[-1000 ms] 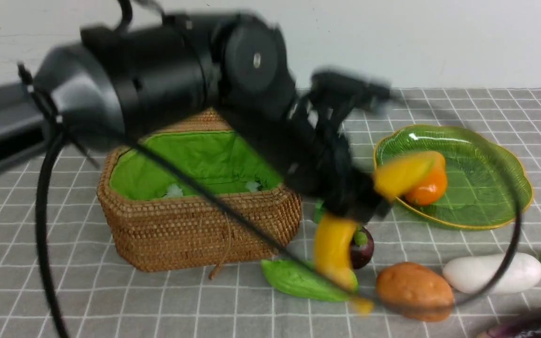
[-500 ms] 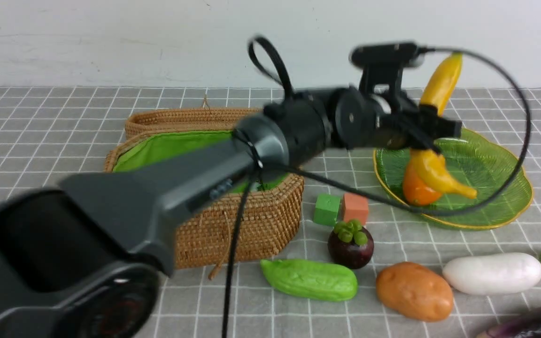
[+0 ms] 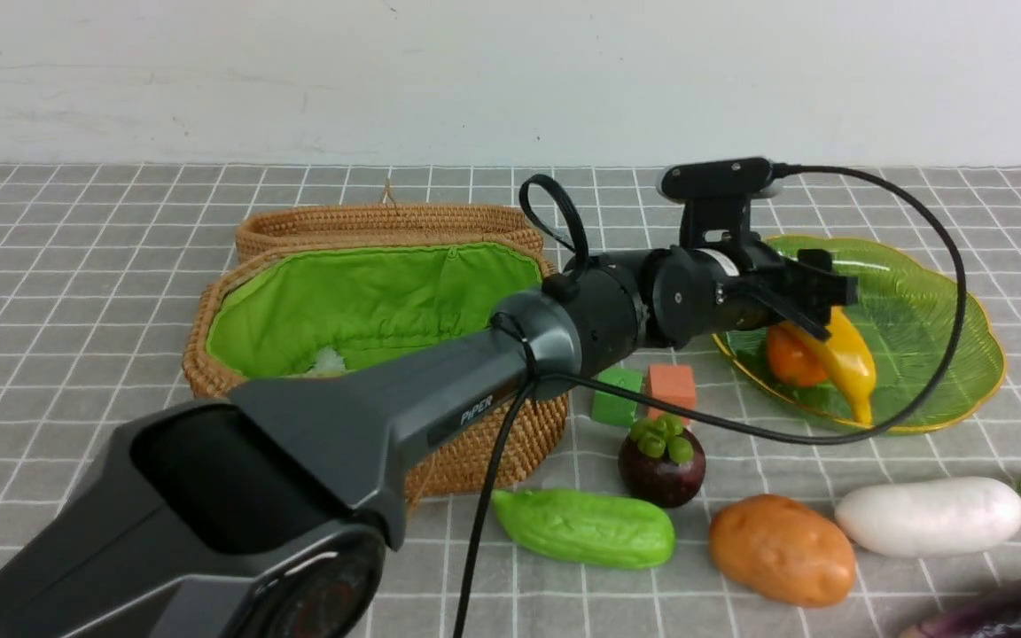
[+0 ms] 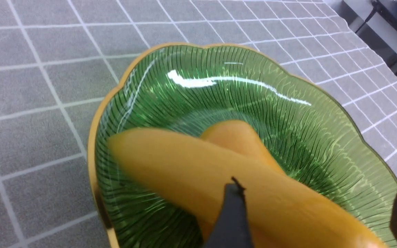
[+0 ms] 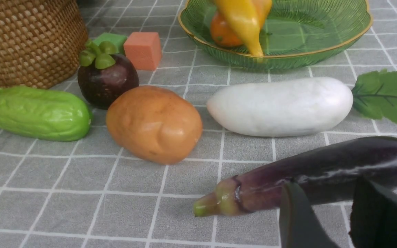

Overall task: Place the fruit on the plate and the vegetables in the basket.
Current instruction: Use the left arm to grab a banana and put it into the right plate, then take a chayote with your left arm and place it on the basket on the left, then use the right arm to grab a potato and put it into the left basket

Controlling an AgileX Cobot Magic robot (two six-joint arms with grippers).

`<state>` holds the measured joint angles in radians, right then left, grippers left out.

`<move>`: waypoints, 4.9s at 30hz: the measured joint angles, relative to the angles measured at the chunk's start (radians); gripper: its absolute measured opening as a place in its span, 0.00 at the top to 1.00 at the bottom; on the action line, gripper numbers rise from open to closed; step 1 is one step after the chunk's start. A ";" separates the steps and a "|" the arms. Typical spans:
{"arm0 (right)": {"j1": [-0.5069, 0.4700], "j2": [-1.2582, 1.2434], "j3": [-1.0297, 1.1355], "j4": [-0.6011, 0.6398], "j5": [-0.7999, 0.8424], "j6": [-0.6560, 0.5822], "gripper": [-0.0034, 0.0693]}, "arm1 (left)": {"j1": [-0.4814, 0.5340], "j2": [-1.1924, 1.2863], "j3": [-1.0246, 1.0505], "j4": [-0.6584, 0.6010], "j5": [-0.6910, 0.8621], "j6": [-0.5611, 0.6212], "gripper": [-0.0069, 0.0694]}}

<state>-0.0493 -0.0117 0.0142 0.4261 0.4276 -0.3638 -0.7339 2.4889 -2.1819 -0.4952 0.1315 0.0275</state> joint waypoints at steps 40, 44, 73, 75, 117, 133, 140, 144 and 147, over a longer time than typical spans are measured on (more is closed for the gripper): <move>0.000 0.000 0.000 0.000 0.000 0.000 0.62 | 0.054 -1.104 0.940 0.356 0.724 0.257 0.44; 0.000 0.000 0.000 0.000 0.000 0.000 0.62 | -0.029 -0.897 0.880 0.366 0.700 0.214 0.40; 0.000 0.000 0.000 0.000 0.000 0.000 0.62 | -0.090 -0.485 0.735 0.565 0.594 0.624 0.35; 0.000 0.000 0.000 0.000 0.000 0.000 0.62 | -0.090 -0.506 0.721 0.563 0.649 0.624 0.35; 0.000 0.000 0.000 0.000 0.000 0.000 0.62 | 0.328 -1.015 0.701 0.622 0.806 0.550 0.09; 0.000 0.000 0.000 0.000 0.000 0.000 0.62 | 0.328 -2.048 1.007 0.831 0.883 -0.234 0.89; 0.000 0.000 0.000 0.000 0.000 0.000 0.62 | 0.328 -2.472 1.493 0.856 0.695 -0.453 0.93; 0.000 0.000 0.000 0.000 0.000 0.000 0.62 | 0.328 -2.492 1.572 0.850 0.687 -0.527 0.93; 0.000 0.000 0.000 0.000 0.000 0.000 0.62 | 0.328 -2.485 1.580 0.846 0.687 -0.541 0.93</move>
<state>-0.0493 -0.0117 0.0142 0.4261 0.4276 -0.3638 -0.4055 0.0038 -0.6021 0.3512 0.8180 -0.5135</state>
